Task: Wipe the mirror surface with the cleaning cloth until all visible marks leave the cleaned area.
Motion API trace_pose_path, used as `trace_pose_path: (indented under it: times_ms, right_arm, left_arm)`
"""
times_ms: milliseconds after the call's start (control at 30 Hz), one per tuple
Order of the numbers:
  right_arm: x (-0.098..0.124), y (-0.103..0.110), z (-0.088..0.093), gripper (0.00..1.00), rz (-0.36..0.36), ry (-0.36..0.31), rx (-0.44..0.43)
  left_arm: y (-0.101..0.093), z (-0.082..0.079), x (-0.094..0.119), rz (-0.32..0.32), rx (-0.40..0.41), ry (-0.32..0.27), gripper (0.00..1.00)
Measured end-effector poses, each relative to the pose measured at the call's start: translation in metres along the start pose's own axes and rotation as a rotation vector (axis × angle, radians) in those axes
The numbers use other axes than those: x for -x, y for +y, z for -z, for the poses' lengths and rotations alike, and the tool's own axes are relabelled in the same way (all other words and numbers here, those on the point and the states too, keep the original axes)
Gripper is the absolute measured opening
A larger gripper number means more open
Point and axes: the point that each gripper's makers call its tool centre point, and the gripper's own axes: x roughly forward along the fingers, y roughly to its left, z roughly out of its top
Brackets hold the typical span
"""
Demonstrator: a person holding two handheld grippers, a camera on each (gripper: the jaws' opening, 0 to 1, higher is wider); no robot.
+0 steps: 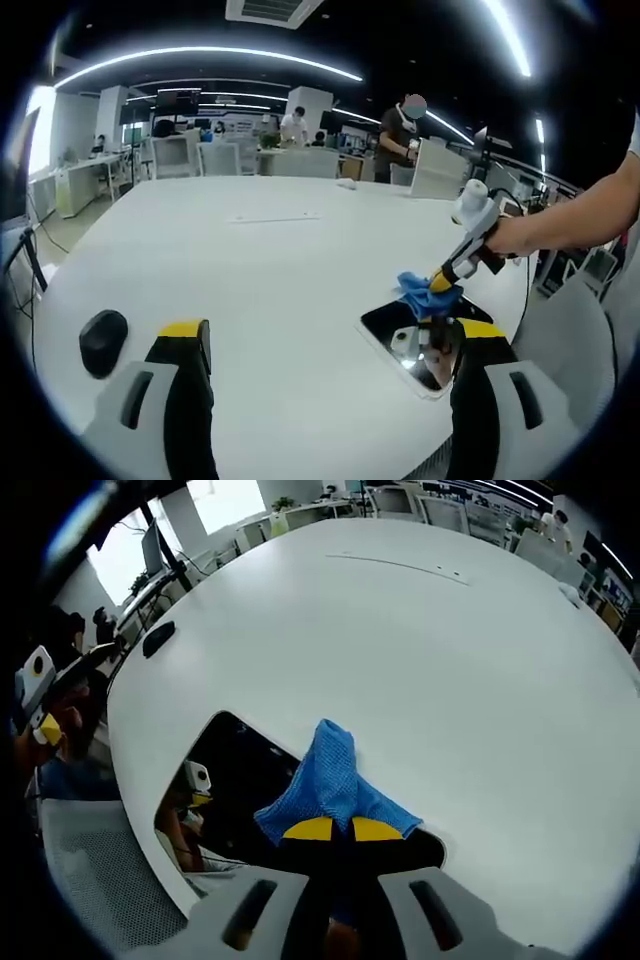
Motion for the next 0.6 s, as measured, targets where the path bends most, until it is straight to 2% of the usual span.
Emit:
trace_pose_path:
  times_ms: [233, 600]
  right_arm:
    - [0.001, 0.002, 0.003, 0.00, 0.022, -0.017, -0.022]
    - [0.007, 0.009, 0.017, 0.00, 0.009, -0.030, -0.030]
  left_arm:
    - [-0.006, 0.000, 0.000, 0.006, -0.003, 0.004, 0.99]
    - [-0.004, -0.001, -0.003, 0.014, -0.011, 0.008, 0.99]
